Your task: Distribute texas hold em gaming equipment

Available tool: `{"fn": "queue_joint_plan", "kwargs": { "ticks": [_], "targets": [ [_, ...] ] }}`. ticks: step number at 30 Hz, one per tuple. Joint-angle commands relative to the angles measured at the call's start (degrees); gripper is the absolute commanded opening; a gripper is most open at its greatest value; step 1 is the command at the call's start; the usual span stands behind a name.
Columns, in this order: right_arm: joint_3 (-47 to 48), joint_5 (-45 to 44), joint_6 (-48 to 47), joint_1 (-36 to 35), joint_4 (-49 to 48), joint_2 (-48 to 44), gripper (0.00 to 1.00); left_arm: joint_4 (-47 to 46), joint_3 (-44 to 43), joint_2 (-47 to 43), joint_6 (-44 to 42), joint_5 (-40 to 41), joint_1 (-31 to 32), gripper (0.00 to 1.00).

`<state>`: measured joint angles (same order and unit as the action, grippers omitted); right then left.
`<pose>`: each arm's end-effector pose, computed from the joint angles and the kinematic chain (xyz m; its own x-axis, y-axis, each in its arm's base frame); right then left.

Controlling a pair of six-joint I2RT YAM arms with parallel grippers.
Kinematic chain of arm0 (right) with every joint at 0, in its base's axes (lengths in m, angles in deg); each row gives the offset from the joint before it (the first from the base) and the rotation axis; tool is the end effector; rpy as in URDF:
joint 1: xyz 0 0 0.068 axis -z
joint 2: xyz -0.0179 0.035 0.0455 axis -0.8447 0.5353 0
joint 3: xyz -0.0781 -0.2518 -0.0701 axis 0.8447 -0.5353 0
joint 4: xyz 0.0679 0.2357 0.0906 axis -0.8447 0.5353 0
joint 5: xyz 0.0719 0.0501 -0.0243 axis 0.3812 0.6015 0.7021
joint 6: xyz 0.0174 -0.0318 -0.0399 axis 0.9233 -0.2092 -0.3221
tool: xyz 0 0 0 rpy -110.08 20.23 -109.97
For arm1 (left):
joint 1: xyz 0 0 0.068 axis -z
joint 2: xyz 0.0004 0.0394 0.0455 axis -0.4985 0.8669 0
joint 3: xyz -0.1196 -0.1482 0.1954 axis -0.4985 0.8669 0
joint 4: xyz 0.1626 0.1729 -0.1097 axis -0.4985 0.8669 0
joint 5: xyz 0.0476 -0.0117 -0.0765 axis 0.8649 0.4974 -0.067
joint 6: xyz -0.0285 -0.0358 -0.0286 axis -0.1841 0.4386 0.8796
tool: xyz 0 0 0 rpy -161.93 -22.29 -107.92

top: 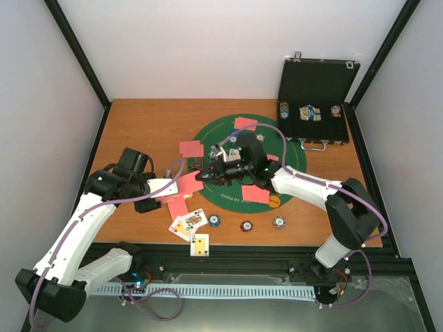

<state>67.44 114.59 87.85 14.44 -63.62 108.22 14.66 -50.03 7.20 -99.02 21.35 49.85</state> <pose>0.2429 0.2661 0.2550 -0.9707 -0.1613 -0.1783 -0.2105 0.2112 0.9545 0.1438 -0.0566 0.3039 -0.1887 0.9254 -0.3287 0.9198 0.2838 0.2709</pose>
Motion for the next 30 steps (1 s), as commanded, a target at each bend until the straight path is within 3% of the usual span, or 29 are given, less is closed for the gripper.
{"fn": "queue_joint_plan", "kwargs": {
  "ticks": [1,4,9,13,16,24,30],
  "targets": [
    [-2.76,1.56,-1.76,4.33,1.99,-3.47,0.03,-0.98,-0.17,-0.44,-0.5,0.45,-0.17,0.27],
    [-3.41,2.38,-4.85,8.88,5.39,-5.68,0.03,-1.26,0.1,-0.01,-0.4,0.65,-0.17,0.27],
    [-3.51,1.95,-16.07,23.22,20.05,-7.27,0.03,-2.32,1.29,0.7,-0.14,1.99,-0.17,0.27],
    [-1.89,-1.45,-25.37,35.99,29.48,-4.51,0.03,-4.86,4.31,0.81,-0.15,4.13,-0.23,0.27],
    [-0.03,-4.73,-28.41,41.6,31.89,-0.83,0.03,-7.29,6.89,1.09,-0.56,4.74,-1.76,0.25],
    [5.47,-11.65,-30.11,43.99,32.29,10.98,0.03,-12.12,12.04,2.66,-5.6,1.98,-14.05,0.22],
    [9.39,-17.92,-33.65,43.99,34.99,15.49,0.03,-17.81,17.07,4.71,-6.56,1.13,-17.7,0.22]
  ]
}}
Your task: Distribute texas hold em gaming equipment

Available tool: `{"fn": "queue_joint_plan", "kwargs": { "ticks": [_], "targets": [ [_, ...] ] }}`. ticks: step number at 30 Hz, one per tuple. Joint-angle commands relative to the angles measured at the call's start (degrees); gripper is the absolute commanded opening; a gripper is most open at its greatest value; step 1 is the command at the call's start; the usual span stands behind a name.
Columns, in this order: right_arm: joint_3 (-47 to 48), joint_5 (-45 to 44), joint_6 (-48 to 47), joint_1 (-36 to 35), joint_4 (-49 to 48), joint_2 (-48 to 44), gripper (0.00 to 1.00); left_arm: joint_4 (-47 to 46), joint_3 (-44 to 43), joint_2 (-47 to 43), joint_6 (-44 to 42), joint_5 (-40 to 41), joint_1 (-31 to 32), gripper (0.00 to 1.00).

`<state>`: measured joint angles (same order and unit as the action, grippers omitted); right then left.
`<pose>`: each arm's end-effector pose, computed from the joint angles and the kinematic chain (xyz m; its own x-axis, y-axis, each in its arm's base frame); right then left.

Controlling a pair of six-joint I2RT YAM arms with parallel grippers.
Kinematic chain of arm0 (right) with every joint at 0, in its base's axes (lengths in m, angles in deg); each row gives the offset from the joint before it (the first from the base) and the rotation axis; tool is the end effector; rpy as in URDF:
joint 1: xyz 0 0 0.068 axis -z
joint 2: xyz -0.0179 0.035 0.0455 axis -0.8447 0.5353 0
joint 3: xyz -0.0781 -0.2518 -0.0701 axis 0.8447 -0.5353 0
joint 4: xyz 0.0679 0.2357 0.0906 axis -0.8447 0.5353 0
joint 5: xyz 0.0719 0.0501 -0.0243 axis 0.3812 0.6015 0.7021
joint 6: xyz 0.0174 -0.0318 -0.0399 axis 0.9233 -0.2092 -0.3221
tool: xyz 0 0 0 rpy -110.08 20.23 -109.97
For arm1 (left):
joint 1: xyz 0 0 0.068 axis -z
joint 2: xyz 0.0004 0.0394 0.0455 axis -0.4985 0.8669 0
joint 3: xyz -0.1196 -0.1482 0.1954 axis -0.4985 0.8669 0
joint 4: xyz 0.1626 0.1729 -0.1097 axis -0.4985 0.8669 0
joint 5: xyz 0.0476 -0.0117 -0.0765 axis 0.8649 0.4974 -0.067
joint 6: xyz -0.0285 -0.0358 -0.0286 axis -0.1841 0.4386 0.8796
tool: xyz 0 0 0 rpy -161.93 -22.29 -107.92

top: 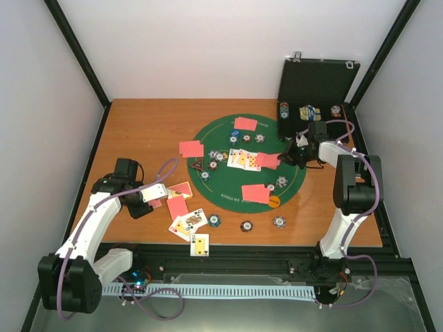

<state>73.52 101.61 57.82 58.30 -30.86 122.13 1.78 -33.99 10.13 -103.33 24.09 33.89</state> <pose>0.3658 0.0179 0.1587 -0.9034 0.4179 -0.0963 0.2323 0.6655 0.7094 0.1653 -0.0140 0.2246 -0.4165 0.8818 -0.2210 0.8559 0.4623 0.2316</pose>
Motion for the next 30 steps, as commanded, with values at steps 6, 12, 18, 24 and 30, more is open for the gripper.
{"fn": "queue_joint_plan", "kwargs": {
  "ticks": [6,12,18,24,30],
  "targets": [
    [5.65,-7.66,-5.23,0.12,5.49,3.29,0.12,-10.18,2.62,7.52,-0.8,-1.9,-2.28,0.22],
    [4.99,-9.95,-4.88,0.05,6.58,0.83,0.45,-15.89,6.97,9.64,-1.0,-0.9,-2.23,0.25],
    [5.57,-11.15,-5.63,0.11,9.0,-2.92,0.61,-20.25,7.97,14.2,-0.3,0.28,-2.31,0.29],
    [5.69,-14.95,-7.92,0.12,12.76,-7.76,0.9,-17.83,6.15,15.68,1.25,-1.8,-2.24,0.71],
    [4.35,-17.75,-8.6,0.12,13.31,-12.66,1.0,-9.82,1.32,11.79,2.75,-6.18,-2.24,1.0]
  ]
}}
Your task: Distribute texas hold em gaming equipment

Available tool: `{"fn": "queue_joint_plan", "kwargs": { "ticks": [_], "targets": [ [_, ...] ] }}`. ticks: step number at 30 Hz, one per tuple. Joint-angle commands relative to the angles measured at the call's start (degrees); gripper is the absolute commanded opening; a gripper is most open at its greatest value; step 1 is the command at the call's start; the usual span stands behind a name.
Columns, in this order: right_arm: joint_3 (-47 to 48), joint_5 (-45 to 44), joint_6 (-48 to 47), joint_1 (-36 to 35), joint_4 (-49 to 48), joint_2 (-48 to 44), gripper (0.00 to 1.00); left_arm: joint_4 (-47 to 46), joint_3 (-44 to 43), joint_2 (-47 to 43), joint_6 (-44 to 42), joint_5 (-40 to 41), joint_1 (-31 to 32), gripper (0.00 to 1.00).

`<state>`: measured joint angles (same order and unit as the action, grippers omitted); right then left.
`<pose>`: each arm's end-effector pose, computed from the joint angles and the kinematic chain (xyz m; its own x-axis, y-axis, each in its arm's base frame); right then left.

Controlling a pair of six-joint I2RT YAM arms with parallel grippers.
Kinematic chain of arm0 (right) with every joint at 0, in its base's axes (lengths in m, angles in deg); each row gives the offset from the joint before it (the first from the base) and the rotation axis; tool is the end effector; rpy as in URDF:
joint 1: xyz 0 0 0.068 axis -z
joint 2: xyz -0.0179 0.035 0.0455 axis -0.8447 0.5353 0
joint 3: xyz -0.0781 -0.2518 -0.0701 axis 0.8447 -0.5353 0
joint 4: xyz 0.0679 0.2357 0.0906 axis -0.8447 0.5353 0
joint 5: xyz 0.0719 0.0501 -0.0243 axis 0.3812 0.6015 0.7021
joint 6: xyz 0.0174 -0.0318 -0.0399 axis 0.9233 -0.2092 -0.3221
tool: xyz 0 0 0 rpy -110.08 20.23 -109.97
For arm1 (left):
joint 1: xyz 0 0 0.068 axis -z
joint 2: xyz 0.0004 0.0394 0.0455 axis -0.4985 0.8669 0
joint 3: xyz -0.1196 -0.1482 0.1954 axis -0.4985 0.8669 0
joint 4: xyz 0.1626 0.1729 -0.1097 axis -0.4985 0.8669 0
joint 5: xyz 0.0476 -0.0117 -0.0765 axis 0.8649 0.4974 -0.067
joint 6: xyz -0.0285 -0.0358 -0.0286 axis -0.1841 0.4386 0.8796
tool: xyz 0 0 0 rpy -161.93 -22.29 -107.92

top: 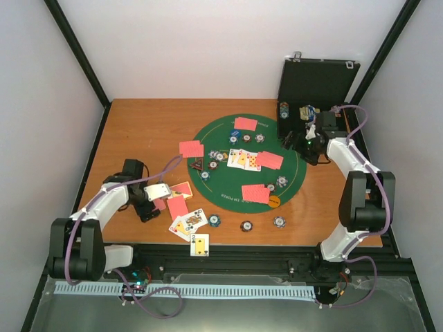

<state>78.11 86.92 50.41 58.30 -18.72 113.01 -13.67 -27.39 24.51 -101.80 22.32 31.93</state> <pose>0.3507 0.0102 0.2210 -0.8774 0.3818 -0.2906 0.1914 0.8338 0.5178 0.1956 -0.0105 0.1601 -0.4827 0.8519 -0.2032 0.8490 0.5121 0.1303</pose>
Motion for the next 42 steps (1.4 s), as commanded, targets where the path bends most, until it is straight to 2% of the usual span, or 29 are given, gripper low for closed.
{"fn": "queue_joint_plan", "kwargs": {
  "ticks": [1,6,9,13,15,16,20,25,30,34,37,42],
  "targets": [
    [-0.72,-3.38,-1.12,0.12,0.77,-4.53,1.0,6.95,-6.45,-3.29,1.87,-5.28,-0.33,1.0],
    [-1.81,-8.53,-1.35,0.12,-0.16,-9.28,1.0,10.45,-11.59,-7.02,6.43,-9.57,-0.3,1.0],
    [-4.95,-19.69,0.14,0.12,-3.24,-13.96,1.0,6.75,-14.18,-8.32,13.77,-11.58,-0.29,1.0],
    [-19.43,-32.38,-1.31,-0.03,-21.06,-26.14,1.0,-4.78,-14.1,-9.6,26.16,-13.56,-0.35,1.0],
    [-27.8,-37.5,-2.11,-0.05,-32.06,-30.2,1.0,-15.86,-11.45,-9.93,32.47,-12.61,-0.39,1.0],
    [-30.39,-37.91,-4.28,-0.05,-34.33,-30.78,1.0,-20.23,-10.61,-9.89,35.11,-12.45,-0.43,1.0],
    [-31.73,-39.83,-7.24,0.53,-35.51,-24.9,1.0,-37.59,-4.07,-6.01,42.22,-10.65,-0.84,1.0],
    [-40.11,-39.71,-10.49,0.56,-52.78,-24.78,1.0,-53.93,0.83,1.52,48.08,-7.68,-2.79,1.0],
    [-43.94,-42.71,-14.87,0.56,-63.05,-22.5,1.0,-69.56,7.7,3.92,51.88,-4.94,-3.19,1.0],
    [-49.15,-45.42,-15.01,0.57,-72.74,-22.23,1.0,-80.51,12.49,5.6,53.5,-2.69,-3.21,1.0],
    [-51.89,-45.97,-14.67,0.51,-79.16,-21.18,1.0,-85.3,13.75,7.07,55.08,-0.42,-3.17,1.0],
    [-53.41,-46.74,-14.76,0.57,-85.34,-18.52,1.0,-98.83,17.76,13.11,56.71,3.16,-3.18,1.0]
  ]
}}
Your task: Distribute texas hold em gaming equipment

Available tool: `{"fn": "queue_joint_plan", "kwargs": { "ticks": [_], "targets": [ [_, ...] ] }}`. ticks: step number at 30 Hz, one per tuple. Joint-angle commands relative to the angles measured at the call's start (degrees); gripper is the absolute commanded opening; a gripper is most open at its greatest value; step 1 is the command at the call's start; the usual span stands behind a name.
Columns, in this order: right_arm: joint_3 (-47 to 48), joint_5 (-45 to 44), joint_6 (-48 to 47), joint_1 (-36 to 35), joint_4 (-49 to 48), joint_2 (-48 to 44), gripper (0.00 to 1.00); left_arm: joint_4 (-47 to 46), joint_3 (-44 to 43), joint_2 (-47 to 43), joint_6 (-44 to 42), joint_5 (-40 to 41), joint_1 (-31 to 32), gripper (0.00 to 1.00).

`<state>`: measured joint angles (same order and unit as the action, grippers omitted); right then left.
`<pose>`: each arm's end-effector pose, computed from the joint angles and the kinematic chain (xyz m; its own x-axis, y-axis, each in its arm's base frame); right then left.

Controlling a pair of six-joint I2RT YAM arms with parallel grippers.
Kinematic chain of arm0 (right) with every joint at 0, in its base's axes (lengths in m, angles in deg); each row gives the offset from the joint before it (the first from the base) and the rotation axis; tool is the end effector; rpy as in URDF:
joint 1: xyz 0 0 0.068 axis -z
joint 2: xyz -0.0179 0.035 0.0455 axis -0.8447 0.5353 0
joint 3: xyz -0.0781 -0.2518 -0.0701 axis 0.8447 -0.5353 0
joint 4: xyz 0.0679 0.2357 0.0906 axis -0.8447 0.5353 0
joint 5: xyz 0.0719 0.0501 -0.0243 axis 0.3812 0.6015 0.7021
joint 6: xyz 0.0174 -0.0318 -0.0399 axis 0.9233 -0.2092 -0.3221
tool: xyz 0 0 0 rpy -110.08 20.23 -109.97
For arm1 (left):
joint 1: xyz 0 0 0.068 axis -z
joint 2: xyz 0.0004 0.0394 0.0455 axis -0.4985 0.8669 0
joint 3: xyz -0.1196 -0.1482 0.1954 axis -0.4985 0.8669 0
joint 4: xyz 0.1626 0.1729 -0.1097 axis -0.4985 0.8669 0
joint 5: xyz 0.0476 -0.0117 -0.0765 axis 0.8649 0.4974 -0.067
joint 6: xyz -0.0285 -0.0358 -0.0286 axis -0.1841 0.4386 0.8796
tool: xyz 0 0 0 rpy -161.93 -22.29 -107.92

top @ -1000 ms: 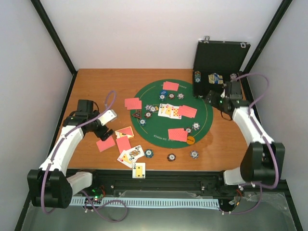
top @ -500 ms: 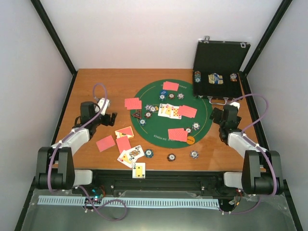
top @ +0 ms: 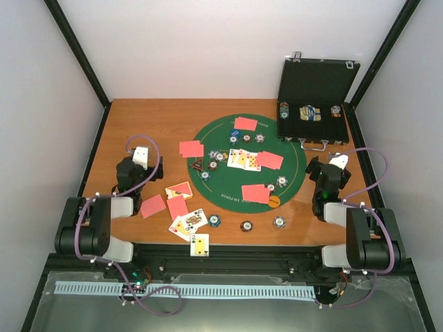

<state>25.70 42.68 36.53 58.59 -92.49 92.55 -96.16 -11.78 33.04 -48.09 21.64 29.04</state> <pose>0.2379 -0.0164 0.1537 -0.2727 0.1687 -0.9472 0.3979 0.9161 0.0486 0.2530 -0.0002 0.1540 -0.3186 0.0522 -0.9464 0.1110 0.9937 0.0174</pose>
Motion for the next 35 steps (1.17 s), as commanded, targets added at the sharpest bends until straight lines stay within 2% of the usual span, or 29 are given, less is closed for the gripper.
{"fn": "queue_joint_plan", "kwargs": {
  "ticks": [1,5,8,10,13,35],
  "targets": [
    [-1.65,-1.77,-1.6,0.26,-13.74,2.85,1.0,-18.16,2.35,6.11,3.65,5.21,-0.28,1.0],
    [-0.2,0.94,-3.29,0.1,-13.21,4.06,1.0,-11.4,-0.76,5.95,4.58,7.22,-0.28,1.0],
    [2.73,10.7,-9.47,-1.05,-12.85,7.88,1.0,-10.66,-1.7,6.49,5.22,6.94,-0.87,1.0],
    [3.15,14.18,-11.91,-1.7,-12.74,9.11,1.0,-10.27,-1.9,6.45,5.31,6.98,-0.93,1.0],
    [0.43,14.67,-12.1,-1.57,-18.51,10.31,1.0,-9.87,-1.98,6.31,5.38,7.49,-0.91,1.0],
    [0.32,14.8,-12.15,-1.52,-18.48,10.07,1.0,-8.71,-2.66,6.39,5.93,8.85,-0.82,1.0]
  ]
}}
